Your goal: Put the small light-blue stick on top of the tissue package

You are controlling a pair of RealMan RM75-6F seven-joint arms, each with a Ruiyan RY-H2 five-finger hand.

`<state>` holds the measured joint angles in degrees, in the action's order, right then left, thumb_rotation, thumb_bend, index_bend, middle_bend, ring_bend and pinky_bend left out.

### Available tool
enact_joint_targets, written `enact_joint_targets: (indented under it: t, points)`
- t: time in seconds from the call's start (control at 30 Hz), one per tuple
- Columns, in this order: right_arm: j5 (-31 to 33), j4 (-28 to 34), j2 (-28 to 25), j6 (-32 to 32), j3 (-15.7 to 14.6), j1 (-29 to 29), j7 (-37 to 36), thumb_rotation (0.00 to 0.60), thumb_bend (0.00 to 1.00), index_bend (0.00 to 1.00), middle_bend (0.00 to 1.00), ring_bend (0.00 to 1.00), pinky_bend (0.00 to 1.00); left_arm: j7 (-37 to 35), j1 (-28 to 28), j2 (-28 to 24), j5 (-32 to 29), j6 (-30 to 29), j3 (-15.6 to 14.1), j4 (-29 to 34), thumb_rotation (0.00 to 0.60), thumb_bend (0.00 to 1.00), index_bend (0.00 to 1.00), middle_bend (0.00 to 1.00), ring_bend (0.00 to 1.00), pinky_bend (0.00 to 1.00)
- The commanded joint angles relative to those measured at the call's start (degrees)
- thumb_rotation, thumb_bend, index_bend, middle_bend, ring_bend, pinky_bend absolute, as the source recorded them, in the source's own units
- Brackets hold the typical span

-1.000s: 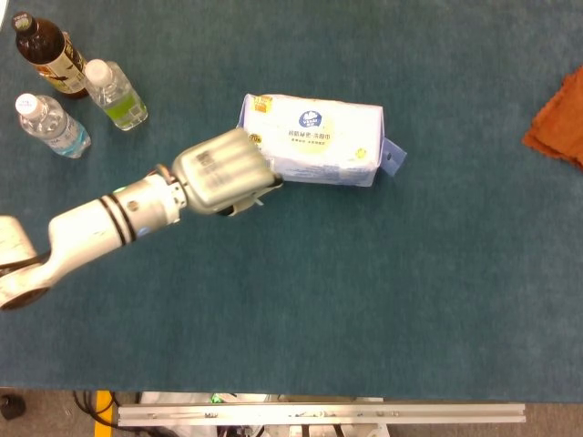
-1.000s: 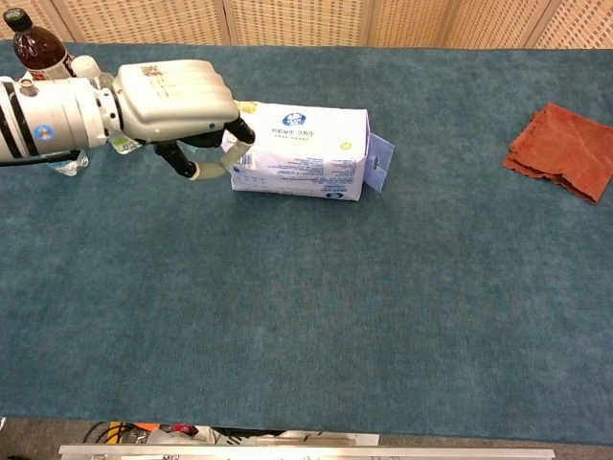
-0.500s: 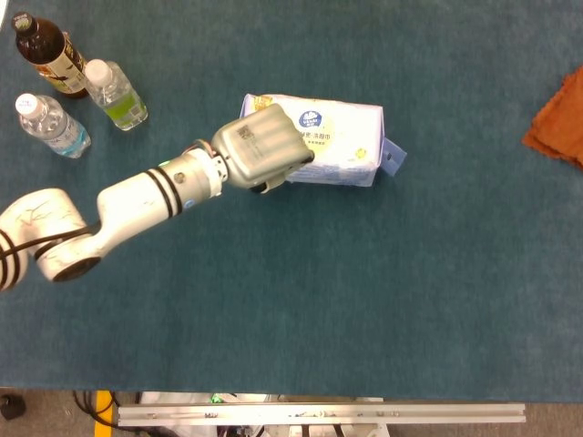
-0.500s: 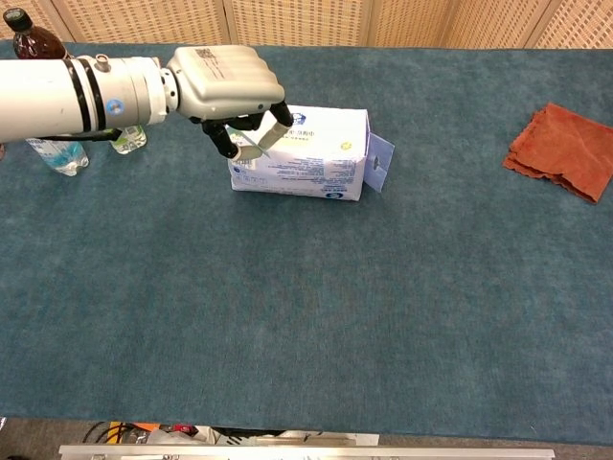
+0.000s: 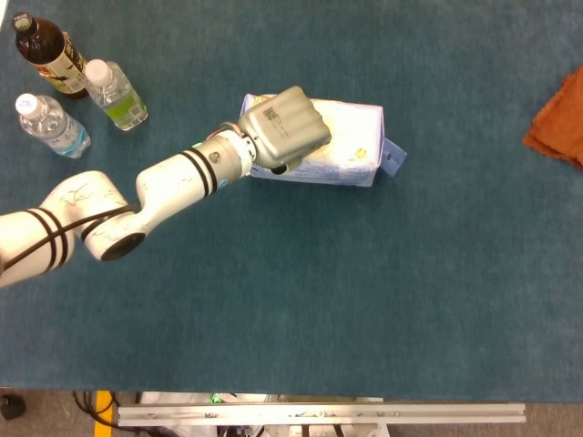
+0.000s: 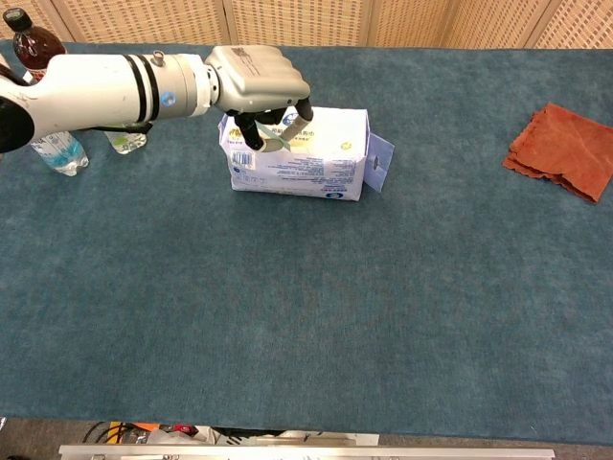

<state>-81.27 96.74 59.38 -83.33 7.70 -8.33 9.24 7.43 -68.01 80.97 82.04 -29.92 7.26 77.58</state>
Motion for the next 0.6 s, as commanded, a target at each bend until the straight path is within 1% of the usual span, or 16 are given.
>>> enact_joint_targets:
  t: [0.03, 0.33, 0.6]
  points:
    - [0.0, 0.0, 0.0, -0.1, -0.1, 0.1, -0.2, 0.600, 0.43, 0.23, 0.35, 0.26, 0.39, 1.2, -0.8, 1.0, -1.5, 1.0, 0.1, -0.7, 0.600, 0.39, 0.54, 0.97, 0.97, 0.95]
    - [0.2, -0.6, 0.1, -0.3, -0.3, 0.5, -0.9, 0.600, 0.43, 0.23, 0.35, 0.26, 0.39, 3.3, -1.9, 1.4, -4.8, 1.7, 0.4, -0.7, 0.600, 0.39, 0.52, 0.96, 0.97, 0.95]
    - [0.1, -0.4, -0.2, -0.8, -0.3, 0.9, -1.0, 0.600, 0.43, 0.23, 0.35, 0.26, 0.39, 5.1, -2.6, 2.1, -7.9, 1.6, 0.5, -1.5, 0.600, 0.39, 0.46, 0.96, 0.97, 0.94]
